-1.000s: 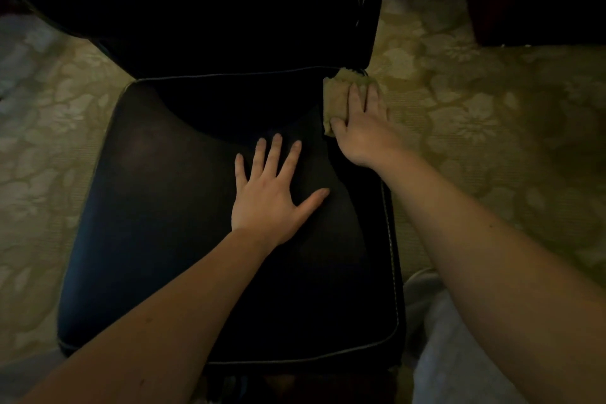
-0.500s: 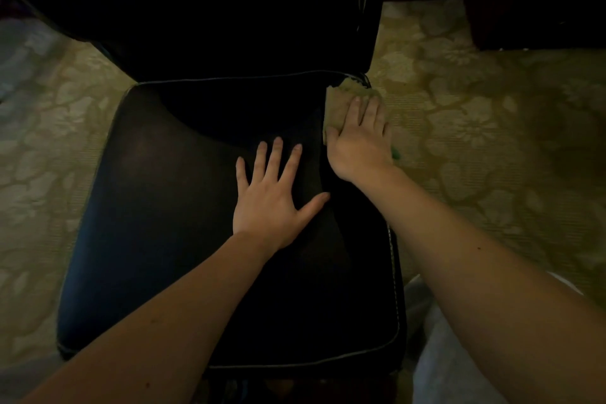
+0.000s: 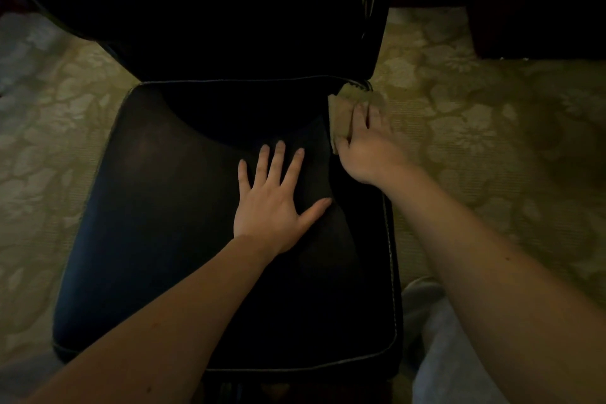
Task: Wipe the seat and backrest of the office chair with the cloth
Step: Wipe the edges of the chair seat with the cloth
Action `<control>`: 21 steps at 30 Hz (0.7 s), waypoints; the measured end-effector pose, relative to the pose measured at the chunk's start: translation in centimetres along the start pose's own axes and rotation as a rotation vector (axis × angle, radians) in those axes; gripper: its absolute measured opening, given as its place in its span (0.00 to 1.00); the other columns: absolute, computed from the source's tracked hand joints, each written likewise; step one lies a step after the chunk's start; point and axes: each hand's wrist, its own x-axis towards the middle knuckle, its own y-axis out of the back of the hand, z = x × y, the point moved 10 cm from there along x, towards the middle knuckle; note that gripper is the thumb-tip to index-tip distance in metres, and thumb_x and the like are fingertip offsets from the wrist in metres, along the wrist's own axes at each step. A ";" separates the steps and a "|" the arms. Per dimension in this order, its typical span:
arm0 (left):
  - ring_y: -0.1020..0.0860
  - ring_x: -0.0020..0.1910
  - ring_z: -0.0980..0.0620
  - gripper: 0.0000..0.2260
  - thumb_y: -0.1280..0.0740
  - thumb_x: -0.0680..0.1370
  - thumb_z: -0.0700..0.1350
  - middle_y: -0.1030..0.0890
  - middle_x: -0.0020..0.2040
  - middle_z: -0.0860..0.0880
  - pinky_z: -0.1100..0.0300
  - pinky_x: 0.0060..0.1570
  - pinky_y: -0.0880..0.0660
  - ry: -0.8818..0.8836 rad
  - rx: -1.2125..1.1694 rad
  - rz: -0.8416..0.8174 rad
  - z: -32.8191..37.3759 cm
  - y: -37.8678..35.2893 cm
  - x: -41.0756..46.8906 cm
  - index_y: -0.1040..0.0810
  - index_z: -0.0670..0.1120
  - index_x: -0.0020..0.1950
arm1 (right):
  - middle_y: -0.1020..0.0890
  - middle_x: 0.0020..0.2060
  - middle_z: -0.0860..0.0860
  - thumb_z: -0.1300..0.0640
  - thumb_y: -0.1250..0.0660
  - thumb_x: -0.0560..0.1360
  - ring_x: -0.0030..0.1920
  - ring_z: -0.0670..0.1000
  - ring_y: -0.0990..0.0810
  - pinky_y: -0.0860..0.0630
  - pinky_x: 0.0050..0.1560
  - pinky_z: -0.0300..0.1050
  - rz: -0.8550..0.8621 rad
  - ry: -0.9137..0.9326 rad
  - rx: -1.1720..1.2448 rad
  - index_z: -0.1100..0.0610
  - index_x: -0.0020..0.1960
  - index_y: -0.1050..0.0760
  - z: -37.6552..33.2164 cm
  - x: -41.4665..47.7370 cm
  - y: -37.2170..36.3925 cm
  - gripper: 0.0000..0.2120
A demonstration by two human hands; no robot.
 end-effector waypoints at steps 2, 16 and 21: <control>0.60 0.82 0.45 0.41 0.61 0.75 0.76 0.58 0.84 0.48 0.37 0.78 0.58 -0.002 0.000 0.000 0.0 0.0 0.0 0.60 0.56 0.83 | 0.57 0.81 0.58 0.45 0.50 0.83 0.80 0.58 0.59 0.55 0.79 0.56 -0.003 0.011 -0.006 0.59 0.81 0.60 -0.1 0.1 0.2 0.34; 0.61 0.82 0.46 0.40 0.60 0.76 0.76 0.59 0.84 0.49 0.37 0.79 0.60 -0.001 -0.006 0.000 0.0 0.0 0.0 0.61 0.56 0.83 | 0.57 0.81 0.58 0.44 0.49 0.83 0.80 0.58 0.60 0.56 0.79 0.55 0.011 0.098 -0.035 0.58 0.82 0.59 -0.7 0.0 0.3 0.35; 0.62 0.82 0.45 0.41 0.60 0.76 0.76 0.60 0.83 0.48 0.37 0.78 0.59 -0.004 0.007 -0.002 0.0 -0.2 0.0 0.62 0.55 0.82 | 0.58 0.80 0.60 0.45 0.48 0.84 0.80 0.60 0.61 0.59 0.78 0.54 0.001 0.108 -0.028 0.60 0.81 0.60 -1.3 0.9 0.6 0.35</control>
